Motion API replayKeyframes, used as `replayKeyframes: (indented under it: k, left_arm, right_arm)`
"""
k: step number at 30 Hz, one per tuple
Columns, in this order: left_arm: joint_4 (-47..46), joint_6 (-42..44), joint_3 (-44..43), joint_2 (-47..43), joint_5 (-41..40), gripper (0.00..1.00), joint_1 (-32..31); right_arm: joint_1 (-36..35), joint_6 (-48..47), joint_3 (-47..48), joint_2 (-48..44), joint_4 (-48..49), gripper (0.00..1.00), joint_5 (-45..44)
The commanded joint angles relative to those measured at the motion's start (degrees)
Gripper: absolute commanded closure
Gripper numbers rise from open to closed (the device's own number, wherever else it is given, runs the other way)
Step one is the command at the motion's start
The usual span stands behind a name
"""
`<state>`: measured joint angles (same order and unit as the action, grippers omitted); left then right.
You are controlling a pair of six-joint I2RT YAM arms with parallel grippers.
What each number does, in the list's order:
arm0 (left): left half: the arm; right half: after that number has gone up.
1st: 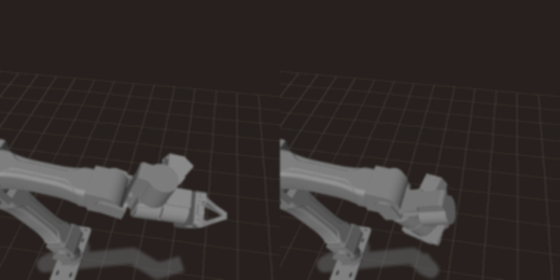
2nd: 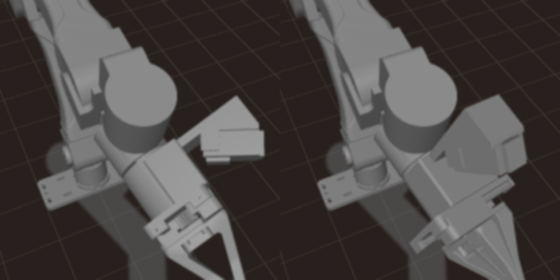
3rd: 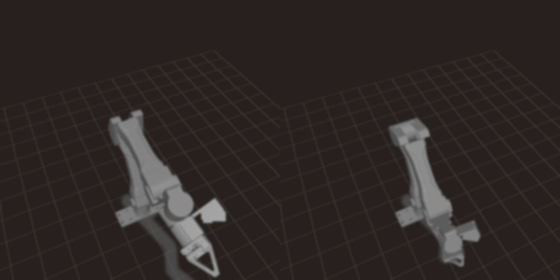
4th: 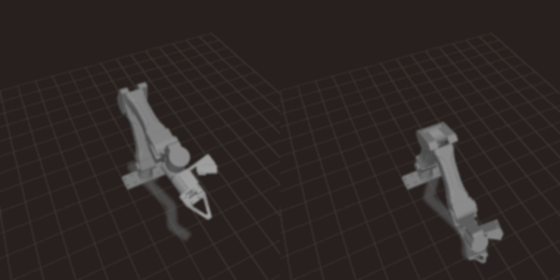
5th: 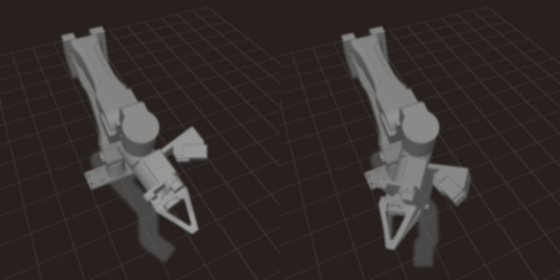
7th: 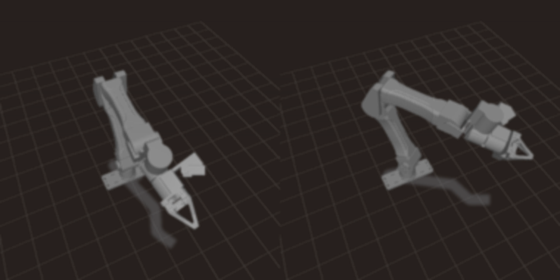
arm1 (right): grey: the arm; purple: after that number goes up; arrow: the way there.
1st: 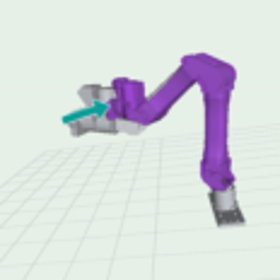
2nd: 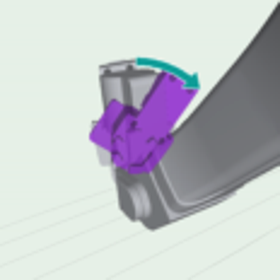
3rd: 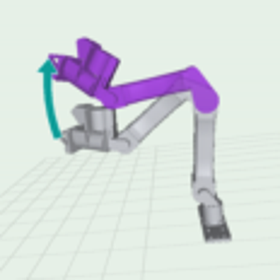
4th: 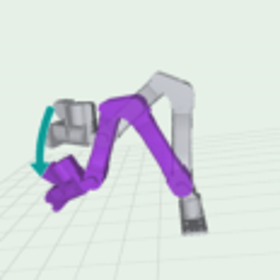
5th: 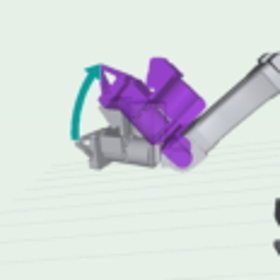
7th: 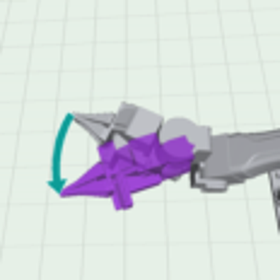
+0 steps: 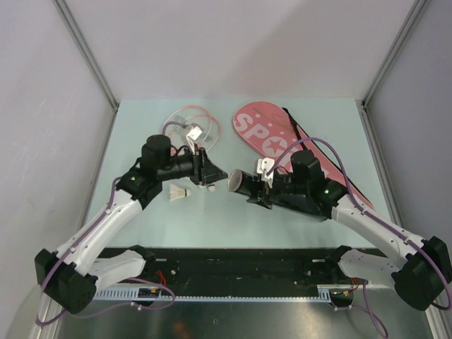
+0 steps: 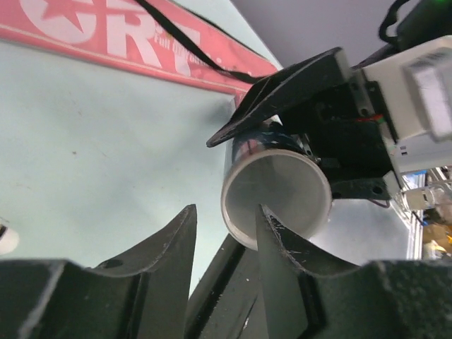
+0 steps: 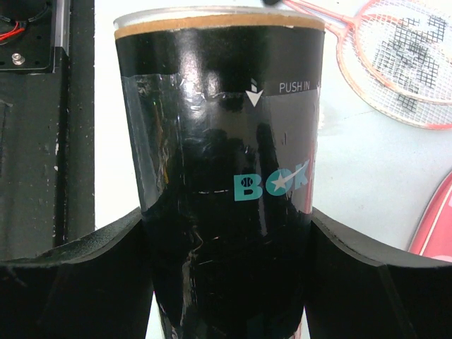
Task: Pack up the badminton gear
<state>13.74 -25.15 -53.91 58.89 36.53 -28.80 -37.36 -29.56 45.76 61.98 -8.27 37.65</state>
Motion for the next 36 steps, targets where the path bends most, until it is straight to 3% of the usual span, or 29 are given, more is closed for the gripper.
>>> replayKeyframes:
  k: [1, 5, 8, 14, 15, 18, 22, 27, 31, 36]
  left_arm:
    - [-1.6, -3.0, -1.6, 4.5, 2.0, 0.56, -2.6]
    - [-1.7, -3.4, -1.5, 5.9, -0.1, 0.58, -3.6]
    - [-2.0, -3.4, -1.7, 7.1, 0.7, 0.65, -4.2]
    - [-2.1, -2.8, -1.5, 7.2, 2.1, 0.91, -4.9]
    - [-2.1, -2.5, -1.3, 6.9, 1.6, 1.0, -5.0]
    - [-2.2, -0.9, -0.1, 4.8, -2.0, 1.0, -4.9]
    - [-2.0, 0.0, 1.8, -1.0, -12.7, 1.0, -4.9]
    - [12.4, 8.6, -4.1, -1.5, -43.9, 1.0, -9.5]
    - [14.6, 9.2, -3.7, -4.1, -51.5, 1.0, -9.6]
    - [17.1, 9.2, -4.5, -7.1, -52.0, 1.0, -9.4]
  right_arm:
    - [-0.8, 0.3, 0.1, -1.0, 2.9, 1.0, 0.0]
    - [-0.8, 0.1, 0.1, -1.2, 2.8, 1.0, 0.0]
    - [-0.9, 0.0, 0.1, -1.3, 2.7, 1.0, -0.1]
    - [-1.4, -0.1, 0.1, -1.0, 3.4, 1.0, -0.9]
    - [-1.4, -0.1, 0.1, -1.0, 3.6, 1.0, -1.0]
    - [-1.7, -0.7, 0.1, -1.2, 3.8, 1.0, -1.8]
    - [-1.9, -1.1, 0.1, -2.0, 2.8, 1.0, -3.2]
    - [-2.9, -1.5, -0.5, -4.1, 2.9, 1.0, -7.1]
    - [-2.8, -2.1, -1.3, -4.5, 2.3, 1.0, -10.3]
    - [-2.7, -1.9, -1.5, -3.6, 1.5, 1.0, -13.3]
